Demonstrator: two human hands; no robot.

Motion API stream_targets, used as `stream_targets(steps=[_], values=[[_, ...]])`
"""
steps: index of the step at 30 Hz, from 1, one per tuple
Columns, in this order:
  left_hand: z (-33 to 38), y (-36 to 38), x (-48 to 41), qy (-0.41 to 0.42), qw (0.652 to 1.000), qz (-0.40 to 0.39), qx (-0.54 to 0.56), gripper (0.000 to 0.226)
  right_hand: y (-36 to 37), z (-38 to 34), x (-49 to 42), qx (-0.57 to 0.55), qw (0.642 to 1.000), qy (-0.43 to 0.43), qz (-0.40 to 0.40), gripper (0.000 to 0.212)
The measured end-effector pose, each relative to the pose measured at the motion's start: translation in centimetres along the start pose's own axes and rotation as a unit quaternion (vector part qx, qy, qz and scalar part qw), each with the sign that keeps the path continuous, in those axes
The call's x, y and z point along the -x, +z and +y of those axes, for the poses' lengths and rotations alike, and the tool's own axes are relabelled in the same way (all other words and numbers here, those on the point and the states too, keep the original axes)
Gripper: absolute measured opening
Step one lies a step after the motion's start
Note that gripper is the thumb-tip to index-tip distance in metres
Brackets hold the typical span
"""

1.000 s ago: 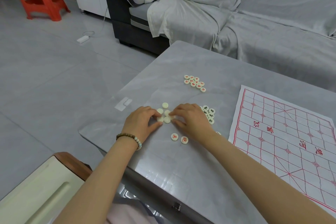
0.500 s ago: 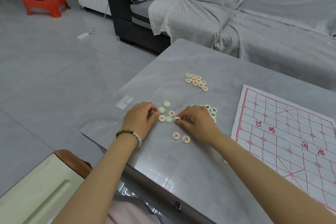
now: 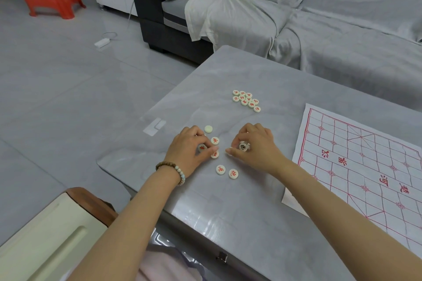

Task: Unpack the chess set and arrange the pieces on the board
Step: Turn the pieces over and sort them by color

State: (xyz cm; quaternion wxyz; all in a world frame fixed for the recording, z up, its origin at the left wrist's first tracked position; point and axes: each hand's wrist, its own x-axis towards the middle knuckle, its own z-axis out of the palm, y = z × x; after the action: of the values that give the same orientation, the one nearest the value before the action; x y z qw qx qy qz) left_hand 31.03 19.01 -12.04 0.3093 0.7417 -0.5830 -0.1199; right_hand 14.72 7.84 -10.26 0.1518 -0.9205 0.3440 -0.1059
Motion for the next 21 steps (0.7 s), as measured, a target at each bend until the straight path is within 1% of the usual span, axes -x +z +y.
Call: stream_targets(steps=[2,4,7,10,11,13,16,19,21], values=[[-0.2,0.3,-0.1,-0.004,1.0,-0.001,-0.009,0.019,0.1,0.4,0.3,0.046,0.998,0.009,0.031,0.025],[-0.3,0.3,-0.1,-0.003,1.0,0.022,-0.022,0.019,0.3,0.4,0.6,0.048,0.996,-0.013,0.074,0.026],[-0.4,-0.1,-0.5,0.0,0.996,0.077,-0.045,0.018,0.5,0.1,1.3,0.027,0.995,-0.059,0.075,0.024],[-0.8,-0.4,-0.7,0.005,0.994,0.08,-0.08,0.025,0.5,0.6,1.8,0.024,0.996,-0.048,0.07,0.026],[-1.0,-0.3,-0.6,0.004,0.993,0.073,-0.09,0.026,0.5,0.8,2.0,0.023,0.997,-0.041,0.068,0.028],[-1.2,-0.2,-0.5,0.0,0.993,0.064,-0.098,0.027,0.6,1.3,2.4,0.036,0.997,-0.044,0.055,0.041],[-1.3,-0.1,-0.7,-0.011,0.994,0.063,-0.088,0.026,1.0,2.1,3.3,0.054,0.996,-0.066,-0.005,0.059],[-1.3,-0.1,-1.0,-0.051,0.995,0.062,-0.055,0.022,1.4,2.4,3.9,0.061,0.993,-0.079,-0.06,0.067],[-1.2,0.0,-1.2,-0.073,0.995,0.063,-0.037,0.019,1.4,2.3,3.9,0.068,0.993,-0.076,-0.053,0.069]])
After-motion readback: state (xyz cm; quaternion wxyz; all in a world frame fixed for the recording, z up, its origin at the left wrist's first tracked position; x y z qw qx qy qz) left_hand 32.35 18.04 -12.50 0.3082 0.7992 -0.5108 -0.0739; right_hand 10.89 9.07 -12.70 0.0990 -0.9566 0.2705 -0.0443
